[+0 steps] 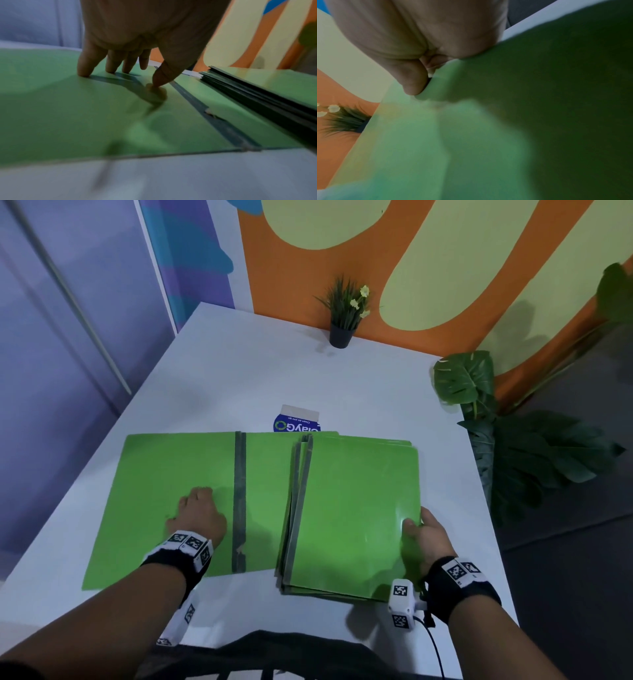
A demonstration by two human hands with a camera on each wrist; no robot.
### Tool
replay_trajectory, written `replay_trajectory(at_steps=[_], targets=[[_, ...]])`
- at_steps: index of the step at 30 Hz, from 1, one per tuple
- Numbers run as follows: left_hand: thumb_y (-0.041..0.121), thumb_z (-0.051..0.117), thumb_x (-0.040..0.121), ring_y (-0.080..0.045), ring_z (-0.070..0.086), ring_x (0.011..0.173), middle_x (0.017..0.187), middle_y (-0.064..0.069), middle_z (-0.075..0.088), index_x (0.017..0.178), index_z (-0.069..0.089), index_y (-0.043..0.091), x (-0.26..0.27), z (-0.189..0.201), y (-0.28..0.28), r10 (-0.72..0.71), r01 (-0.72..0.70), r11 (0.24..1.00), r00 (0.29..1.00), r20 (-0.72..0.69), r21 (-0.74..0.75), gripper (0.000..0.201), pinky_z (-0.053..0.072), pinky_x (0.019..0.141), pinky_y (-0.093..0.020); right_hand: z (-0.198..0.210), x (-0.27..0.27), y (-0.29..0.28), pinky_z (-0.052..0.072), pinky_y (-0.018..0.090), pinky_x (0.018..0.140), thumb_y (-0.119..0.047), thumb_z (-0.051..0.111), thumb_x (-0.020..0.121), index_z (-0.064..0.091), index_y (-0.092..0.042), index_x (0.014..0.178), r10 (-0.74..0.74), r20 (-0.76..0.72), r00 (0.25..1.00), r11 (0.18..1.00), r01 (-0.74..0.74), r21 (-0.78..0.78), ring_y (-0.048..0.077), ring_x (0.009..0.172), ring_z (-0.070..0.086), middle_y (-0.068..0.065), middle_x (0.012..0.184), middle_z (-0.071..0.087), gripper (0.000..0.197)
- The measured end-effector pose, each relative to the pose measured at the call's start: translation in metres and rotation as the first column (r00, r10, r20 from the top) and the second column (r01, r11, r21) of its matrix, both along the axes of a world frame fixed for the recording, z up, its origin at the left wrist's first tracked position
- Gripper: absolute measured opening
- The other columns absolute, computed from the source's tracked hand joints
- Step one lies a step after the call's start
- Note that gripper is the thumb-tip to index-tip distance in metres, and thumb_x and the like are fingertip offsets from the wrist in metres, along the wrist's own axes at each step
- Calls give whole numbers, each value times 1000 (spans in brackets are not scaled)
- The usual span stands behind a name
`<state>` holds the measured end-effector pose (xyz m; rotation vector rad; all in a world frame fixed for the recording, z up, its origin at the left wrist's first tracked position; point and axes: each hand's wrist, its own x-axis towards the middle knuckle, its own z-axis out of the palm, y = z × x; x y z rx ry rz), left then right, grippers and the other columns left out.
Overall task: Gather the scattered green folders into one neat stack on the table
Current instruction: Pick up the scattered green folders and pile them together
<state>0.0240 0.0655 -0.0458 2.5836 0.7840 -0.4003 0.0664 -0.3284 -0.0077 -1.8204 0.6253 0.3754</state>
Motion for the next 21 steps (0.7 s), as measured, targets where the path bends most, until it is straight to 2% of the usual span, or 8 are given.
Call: replay_trajectory(at_steps=[2,4,6,8,12,14,18,21], targets=[[57,50,82,-35,25,145,161,-3,21,147,21,19,-7,1,3,14,-13,1000,999,-45,19,81,30,103,-72,1,-1,-2,51,27,56,-12,43,99,52,-24,117,16,12,1000,999,-15,-29,27,75,61,12,98,66,23],[82,49,66,-39,8,149,165,-3,1,152,6,24,-17,-1,2,16,-13,1000,991,-132,24,112,24,103,-75,-2,-1,-5,50,27,54,-10,44,99,54,-20,120,-7,17,1000,1000,7,-2,29,75,61,14,100,67,26],[89,51,56,-42,1,149,165,-8,-8,153,-3,28,-24,-4,0,-13,25,998,980,-200,58,127,23,103,-76,-7,-1,-6,50,32,61,-8,46,98,56,-20,125,-41,10,999,998,41,53,31,77,62,15,101,68,31],[87,53,58,-44,1,149,165,-10,-10,153,-8,31,-23,-5,3,-70,91,992,974,-217,91,126,24,104,-75,-10,0,-8,50,32,59,-7,46,98,57,-22,124,-60,10,998,996,60,72,30,73,61,14,96,67,32],[69,59,73,-44,0,149,164,-11,-13,153,-9,31,-20,1,16,-207,233,970,941,-267,68,112,27,108,-70,-7,5,-8,50,34,63,-5,46,98,57,-19,122,-78,16,997,991,75,107,30,75,61,12,96,67,30],[46,60,82,-44,10,148,164,-13,-3,153,-1,28,-21,8,19,-228,245,969,939,-257,37,96,33,108,-65,-7,8,-8,52,38,67,-4,47,97,58,-19,121,-78,21,997,990,75,121,31,77,63,13,99,68,30],[0,40,89,-38,55,113,143,-19,44,150,20,22,-20,36,13,-223,224,974,974,40,-24,68,50,92,-51,-8,10,-2,52,43,82,-6,47,98,57,-21,118,-86,31,996,987,81,141,31,87,62,9,105,66,28],[-10,33,88,-43,59,117,151,-24,40,152,26,28,-12,74,16,-210,221,975,943,259,-15,75,48,97,-51,-10,11,3,49,57,94,-9,47,96,61,-28,112,-59,27,998,992,56,112,37,99,64,10,111,68,28]])
